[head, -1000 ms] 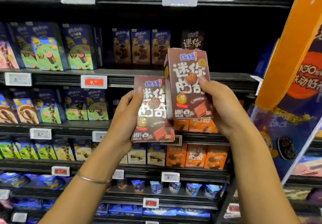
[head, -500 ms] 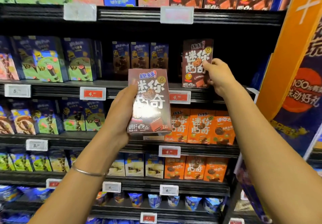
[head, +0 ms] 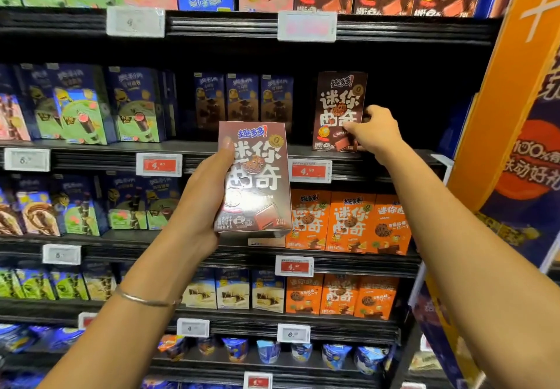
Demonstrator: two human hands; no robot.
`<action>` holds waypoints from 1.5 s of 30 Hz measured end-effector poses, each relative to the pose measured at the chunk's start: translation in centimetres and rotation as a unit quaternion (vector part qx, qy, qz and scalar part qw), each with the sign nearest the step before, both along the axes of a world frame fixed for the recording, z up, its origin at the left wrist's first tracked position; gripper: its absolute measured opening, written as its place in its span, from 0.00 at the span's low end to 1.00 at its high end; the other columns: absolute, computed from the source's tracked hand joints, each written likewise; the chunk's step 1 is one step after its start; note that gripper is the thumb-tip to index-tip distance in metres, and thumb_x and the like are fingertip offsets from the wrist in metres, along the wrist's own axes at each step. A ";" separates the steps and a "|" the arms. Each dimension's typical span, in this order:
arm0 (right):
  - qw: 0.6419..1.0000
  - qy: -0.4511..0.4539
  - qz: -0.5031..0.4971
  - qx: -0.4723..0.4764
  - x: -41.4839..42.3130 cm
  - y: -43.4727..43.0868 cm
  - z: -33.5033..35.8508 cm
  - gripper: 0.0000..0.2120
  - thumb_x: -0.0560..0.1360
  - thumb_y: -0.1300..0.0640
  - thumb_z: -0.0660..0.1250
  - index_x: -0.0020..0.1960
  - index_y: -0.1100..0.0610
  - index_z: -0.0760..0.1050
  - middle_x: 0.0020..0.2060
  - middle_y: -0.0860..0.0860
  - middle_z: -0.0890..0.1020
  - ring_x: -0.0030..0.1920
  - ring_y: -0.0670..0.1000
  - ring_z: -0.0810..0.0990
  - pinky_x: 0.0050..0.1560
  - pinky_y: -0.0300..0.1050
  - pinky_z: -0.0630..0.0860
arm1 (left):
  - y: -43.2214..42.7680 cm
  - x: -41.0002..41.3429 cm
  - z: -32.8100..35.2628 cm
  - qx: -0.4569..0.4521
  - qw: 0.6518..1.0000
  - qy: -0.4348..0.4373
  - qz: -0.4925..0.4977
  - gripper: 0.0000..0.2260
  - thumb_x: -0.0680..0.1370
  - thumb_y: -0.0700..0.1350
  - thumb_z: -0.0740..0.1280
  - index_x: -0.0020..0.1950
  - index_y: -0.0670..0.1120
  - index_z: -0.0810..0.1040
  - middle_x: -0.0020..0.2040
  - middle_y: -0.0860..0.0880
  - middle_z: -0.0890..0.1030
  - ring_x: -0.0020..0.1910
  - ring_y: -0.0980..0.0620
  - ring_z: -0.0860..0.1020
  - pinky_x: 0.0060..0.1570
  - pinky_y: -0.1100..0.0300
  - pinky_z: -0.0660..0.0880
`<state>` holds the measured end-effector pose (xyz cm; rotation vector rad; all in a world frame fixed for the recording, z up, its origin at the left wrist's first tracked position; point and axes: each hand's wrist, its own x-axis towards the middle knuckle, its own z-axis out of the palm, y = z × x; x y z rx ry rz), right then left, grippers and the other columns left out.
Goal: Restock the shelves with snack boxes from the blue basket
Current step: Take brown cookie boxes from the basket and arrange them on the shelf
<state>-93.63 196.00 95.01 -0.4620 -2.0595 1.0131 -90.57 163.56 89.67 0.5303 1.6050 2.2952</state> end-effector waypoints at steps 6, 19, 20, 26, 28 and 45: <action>0.998 -0.028 -0.050 0.034 -2.3 0.7 -0.1 0.20 0.78 0.52 0.71 0.67 0.59 0.75 0.60 0.58 0.82 0.57 0.58 0.82 0.53 0.52 0.81 | 1.1 0.1 0.5 0.000 1.000 0.011 -0.017 0.19 0.82 0.62 0.64 0.63 0.52 0.83 0.57 0.47 0.88 0.55 0.45 0.87 0.56 0.45 0.83; 0.968 -0.184 -0.123 0.114 -7.3 2.7 0.8 0.18 0.83 0.55 0.62 0.67 0.65 0.74 0.64 0.61 0.78 0.65 0.61 0.76 0.58 0.47 0.71 | 1.4 -0.3 0.5 -0.028 0.999 0.020 0.000 0.24 0.76 0.66 0.67 0.65 0.52 0.82 0.58 0.47 0.87 0.56 0.44 0.86 0.61 0.42 0.80; 0.968 -0.190 -0.118 0.115 -7.5 2.8 0.8 0.18 0.83 0.54 0.62 0.68 0.64 0.73 0.65 0.61 0.77 0.66 0.61 0.76 0.62 0.47 0.72 | 1.4 -0.3 0.6 -0.029 0.999 0.020 0.001 0.24 0.76 0.66 0.67 0.64 0.51 0.83 0.58 0.47 0.87 0.56 0.44 0.86 0.61 0.42 0.80; 0.968 -0.196 -0.101 0.119 -8.3 3.5 1.1 0.20 0.82 0.56 0.65 0.71 0.63 0.71 0.67 0.61 0.76 0.66 0.62 0.76 0.55 0.45 0.71 | 2.1 -0.3 0.7 -0.029 0.999 0.014 0.011 0.22 0.80 0.64 0.66 0.66 0.51 0.81 0.58 0.47 0.87 0.56 0.44 0.86 0.62 0.41 0.80; 0.970 -0.191 -0.096 0.112 -8.4 3.9 0.9 0.21 0.81 0.55 0.68 0.70 0.63 0.72 0.66 0.61 0.77 0.65 0.61 0.77 0.51 0.44 0.70 | 2.3 -0.2 0.8 -0.033 0.999 0.015 0.014 0.24 0.80 0.64 0.66 0.69 0.50 0.79 0.58 0.47 0.87 0.56 0.44 0.86 0.62 0.40 0.80; 0.960 0.083 0.254 -0.081 6.3 -11.4 -1.4 0.10 0.77 0.36 0.66 0.52 0.40 0.80 0.51 0.42 0.84 0.50 0.39 0.83 0.43 0.34 0.79 | 3.5 0.6 1.2 0.033 0.997 0.025 0.061 0.21 0.83 0.57 0.67 0.70 0.47 0.76 0.59 0.45 0.87 0.56 0.43 0.86 0.59 0.41 0.82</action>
